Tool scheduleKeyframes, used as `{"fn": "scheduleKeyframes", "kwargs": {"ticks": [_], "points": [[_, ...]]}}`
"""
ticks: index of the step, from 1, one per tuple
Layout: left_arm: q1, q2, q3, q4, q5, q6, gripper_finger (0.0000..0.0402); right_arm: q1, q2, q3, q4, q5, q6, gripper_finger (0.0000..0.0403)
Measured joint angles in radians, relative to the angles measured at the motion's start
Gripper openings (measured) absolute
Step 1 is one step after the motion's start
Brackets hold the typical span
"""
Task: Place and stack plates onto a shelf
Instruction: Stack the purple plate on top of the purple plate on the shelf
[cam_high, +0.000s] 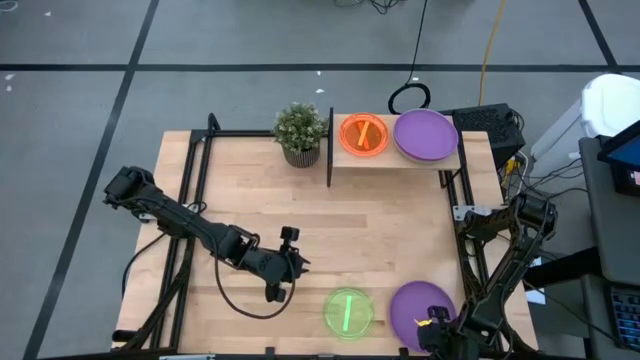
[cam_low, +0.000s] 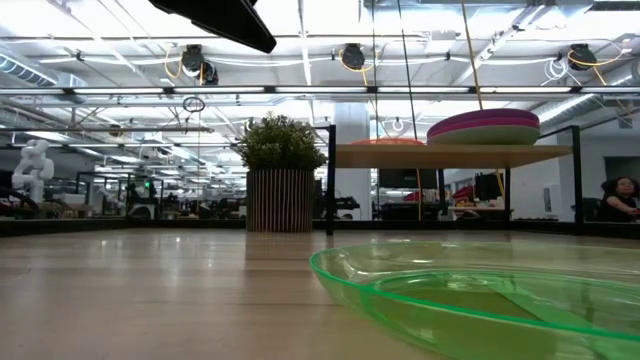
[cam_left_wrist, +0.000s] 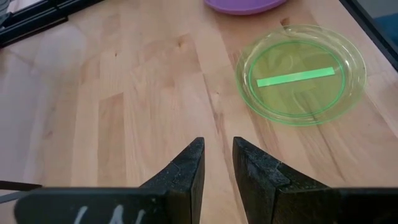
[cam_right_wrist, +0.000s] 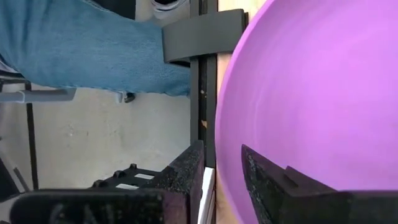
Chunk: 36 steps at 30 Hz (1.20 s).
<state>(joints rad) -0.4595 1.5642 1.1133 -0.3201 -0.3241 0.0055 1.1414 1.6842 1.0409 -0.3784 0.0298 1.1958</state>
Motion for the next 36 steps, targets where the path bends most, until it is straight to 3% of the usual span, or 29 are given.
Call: {"fn": "scheduleKeyframes", "kwargs": {"ticks": [10, 18, 36], "points": [[-0.001, 0.0, 0.0, -0.002, 0.0, -0.008, 0.009, 0.001, 0.071, 0.001, 0.034, -0.029, -0.035, 0.0087], [-0.001, 0.0, 0.0, 0.0, 0.0, -0.004, 0.009, 0.0, 0.071, 0.003, 0.035, -0.031, -0.061, 0.0009], [0.0, 0.0, 0.0, 0.004, 0.0, -0.001, 0.009, -0.014, 0.023, -0.002, -0.206, -0.026, -0.057, 0.0001]]}}
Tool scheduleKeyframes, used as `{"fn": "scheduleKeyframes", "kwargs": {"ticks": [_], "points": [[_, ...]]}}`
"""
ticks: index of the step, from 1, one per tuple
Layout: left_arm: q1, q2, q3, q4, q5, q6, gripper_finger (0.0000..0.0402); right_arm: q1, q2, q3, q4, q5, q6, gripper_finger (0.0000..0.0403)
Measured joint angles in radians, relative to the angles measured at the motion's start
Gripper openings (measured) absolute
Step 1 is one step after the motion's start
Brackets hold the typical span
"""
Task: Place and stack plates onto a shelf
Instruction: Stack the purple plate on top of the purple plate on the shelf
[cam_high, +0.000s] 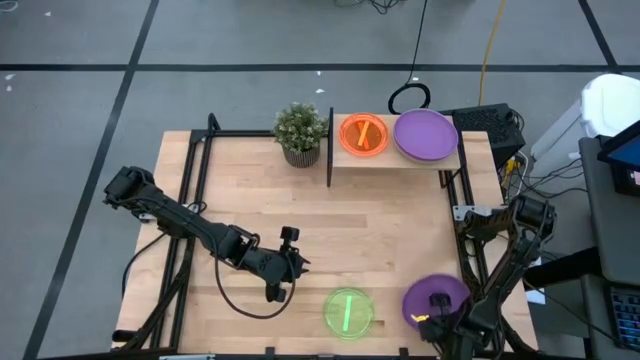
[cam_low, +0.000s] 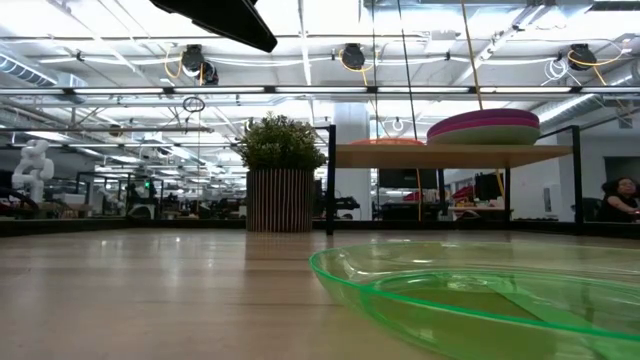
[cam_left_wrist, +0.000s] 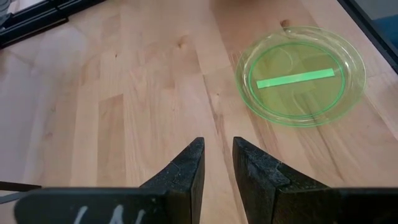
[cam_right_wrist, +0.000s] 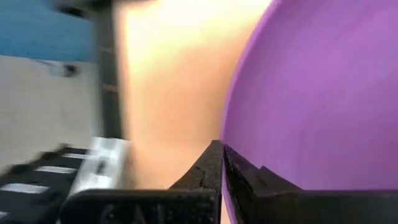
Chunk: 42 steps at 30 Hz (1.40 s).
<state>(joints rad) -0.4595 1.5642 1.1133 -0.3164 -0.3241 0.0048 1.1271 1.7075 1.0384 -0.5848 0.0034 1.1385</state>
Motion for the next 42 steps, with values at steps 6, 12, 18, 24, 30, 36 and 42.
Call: {"fn": "scheduleKeyframes", "kwargs": {"ticks": [6, 12, 18, 24, 30, 36, 42], "points": [[0.0, 0.0, 0.0, 0.0, 0.0, 0.0, 0.009, -0.016, -0.053, 0.0, -0.132, -0.005, -0.008, 0.0001], [0.0, 0.0, 0.0, 0.0, 0.0, -0.001, 0.009, -0.02, -0.085, 0.0, -0.17, -0.003, -0.029, 0.0001], [0.0, 0.0, 0.0, 0.0, 0.0, -0.001, 0.009, -0.021, -0.086, 0.001, -0.245, -0.001, -0.002, 0.0001], [0.0, 0.0, 0.0, 0.0, 0.0, -0.002, 0.009, -0.022, -0.12, 0.036, -0.336, -0.001, 0.047, 0.0003], [0.0, 0.0, 0.0, 0.0, 0.0, -0.003, 0.009, -0.021, -0.16, 0.036, -0.34, 0.049, 0.057, 0.0053], [0.0, 0.0, 0.0, -0.001, 0.0, -0.008, 0.009, -0.021, -0.159, -0.003, -0.301, 0.062, 0.038, 0.0124], [0.0, 0.0, 0.0, -0.001, 0.0, -0.01, 0.009, -0.021, -0.159, -0.056, -0.225, 0.077, -0.018, 0.0151]]}}
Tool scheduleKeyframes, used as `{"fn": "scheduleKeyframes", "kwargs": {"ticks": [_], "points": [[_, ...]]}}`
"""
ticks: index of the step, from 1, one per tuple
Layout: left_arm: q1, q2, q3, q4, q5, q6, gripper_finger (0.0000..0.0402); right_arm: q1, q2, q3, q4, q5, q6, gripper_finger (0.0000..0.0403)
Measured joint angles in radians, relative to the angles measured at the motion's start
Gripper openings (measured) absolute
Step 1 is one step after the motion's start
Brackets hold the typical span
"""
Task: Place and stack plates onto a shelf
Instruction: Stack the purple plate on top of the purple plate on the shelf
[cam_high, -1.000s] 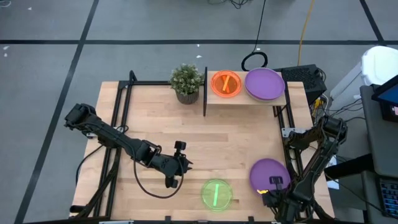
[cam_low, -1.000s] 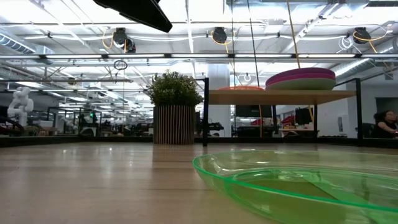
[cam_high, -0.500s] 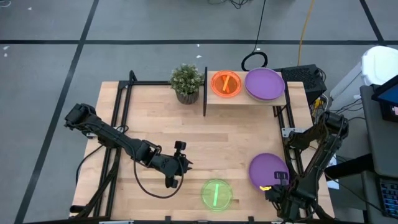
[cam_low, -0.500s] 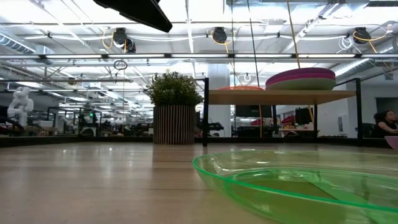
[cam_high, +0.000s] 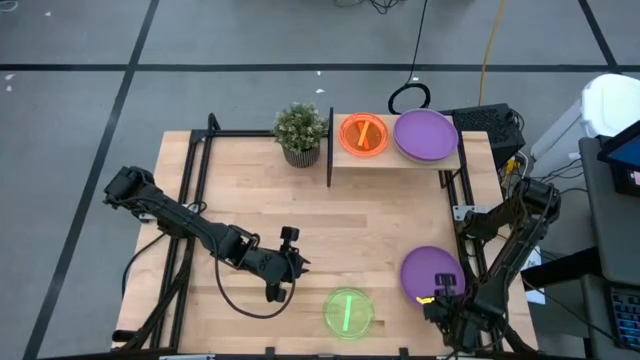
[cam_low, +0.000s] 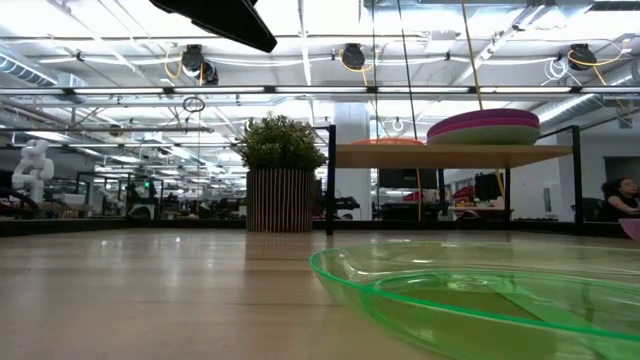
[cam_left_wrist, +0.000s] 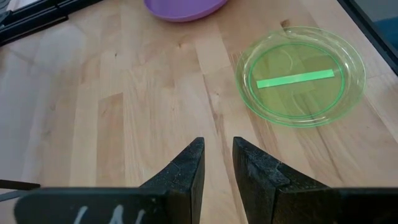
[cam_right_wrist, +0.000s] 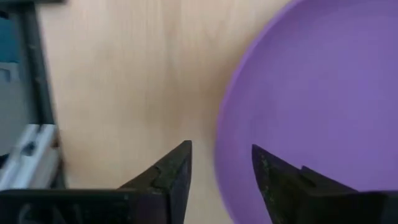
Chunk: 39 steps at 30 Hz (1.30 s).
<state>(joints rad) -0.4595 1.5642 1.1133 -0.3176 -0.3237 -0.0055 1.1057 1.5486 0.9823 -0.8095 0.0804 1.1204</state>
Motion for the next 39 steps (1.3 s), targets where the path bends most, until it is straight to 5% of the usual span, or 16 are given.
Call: {"fn": "scheduleKeyframes", "kwargs": {"ticks": [10, 18, 39], "points": [[0.0, 0.0, 0.0, 0.0, 0.0, 0.0, 0.009, 0.002, 0.0, -0.104, 0.103, -0.002, 0.036, 0.0108], [0.0, 0.0, 0.0, 0.0, 0.0, 0.001, 0.009, 0.002, -0.003, -0.11, 0.089, 0.013, 0.029, 0.0013], [0.0, 0.0, 0.0, 0.0, 0.0, -0.006, 0.009, -0.082, 0.0, 0.117, -0.26, 0.121, -0.08, 0.0001]]}}
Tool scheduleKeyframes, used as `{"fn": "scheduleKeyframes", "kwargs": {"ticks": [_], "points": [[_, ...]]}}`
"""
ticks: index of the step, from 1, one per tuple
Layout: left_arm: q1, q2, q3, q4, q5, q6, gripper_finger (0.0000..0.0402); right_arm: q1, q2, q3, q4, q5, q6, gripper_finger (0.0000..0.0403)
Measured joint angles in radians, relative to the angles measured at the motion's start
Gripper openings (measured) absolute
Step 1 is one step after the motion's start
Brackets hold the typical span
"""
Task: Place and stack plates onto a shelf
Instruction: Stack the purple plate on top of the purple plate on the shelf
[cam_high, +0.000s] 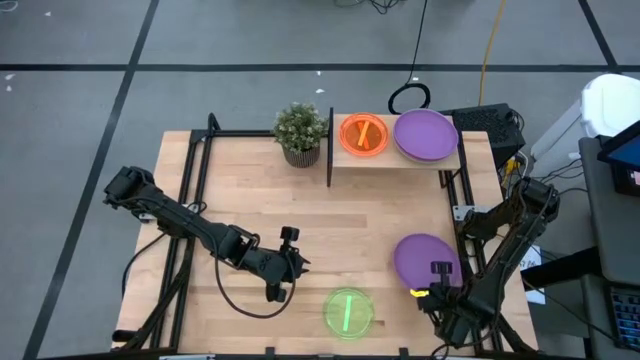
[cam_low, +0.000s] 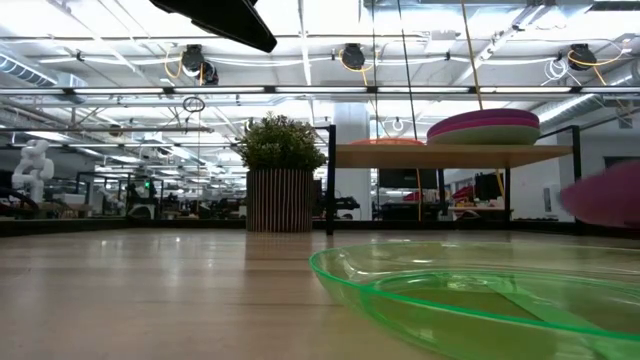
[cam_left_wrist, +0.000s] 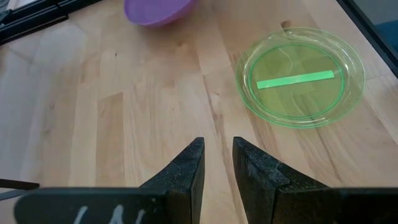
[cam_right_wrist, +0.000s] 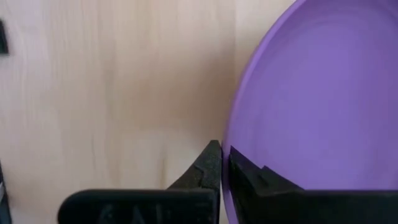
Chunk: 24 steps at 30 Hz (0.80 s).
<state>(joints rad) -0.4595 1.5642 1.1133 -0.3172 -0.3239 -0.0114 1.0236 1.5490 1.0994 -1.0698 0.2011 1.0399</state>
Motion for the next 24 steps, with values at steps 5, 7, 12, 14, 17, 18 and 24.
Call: {"fn": "scheduleKeyframes", "kwargs": {"ticks": [5, 7, 12, 14, 17, 18, 24], "points": [[0.0, 0.0, 0.0, 0.0, 0.0, -0.003, 0.009, -0.049, 0.0, 0.038, -0.059, 0.035, -0.078, 0.0001], [0.0, 0.0, 0.0, 0.0, 0.0, -0.004, 0.009, -0.072, 0.0, 0.052, -0.073, 0.042, -0.109, 0.0001], [0.0, 0.0, 0.0, 0.0, 0.0, -0.018, 0.009, -0.123, 0.0, 0.087, -0.124, 0.09, -0.195, 0.0], [0.0, 0.0, 0.0, 0.0, 0.0, -0.025, 0.009, -0.144, 0.0, 0.104, -0.143, 0.1, -0.231, 0.0], [0.0, 0.0, 0.0, 0.0, 0.0, -0.035, 0.009, -0.173, 0.0, 0.135, -0.181, 0.119, -0.289, 0.0], [0.0, 0.0, 0.0, 0.0, 0.0, -0.039, 0.009, -0.183, 0.0, 0.147, -0.19, 0.118, -0.309, 0.0], [-0.001, 0.0, 0.0, -0.002, 0.0, -0.055, 0.009, -0.248, 0.0, 0.214, -0.241, 0.13, -0.433, 0.0]]}}
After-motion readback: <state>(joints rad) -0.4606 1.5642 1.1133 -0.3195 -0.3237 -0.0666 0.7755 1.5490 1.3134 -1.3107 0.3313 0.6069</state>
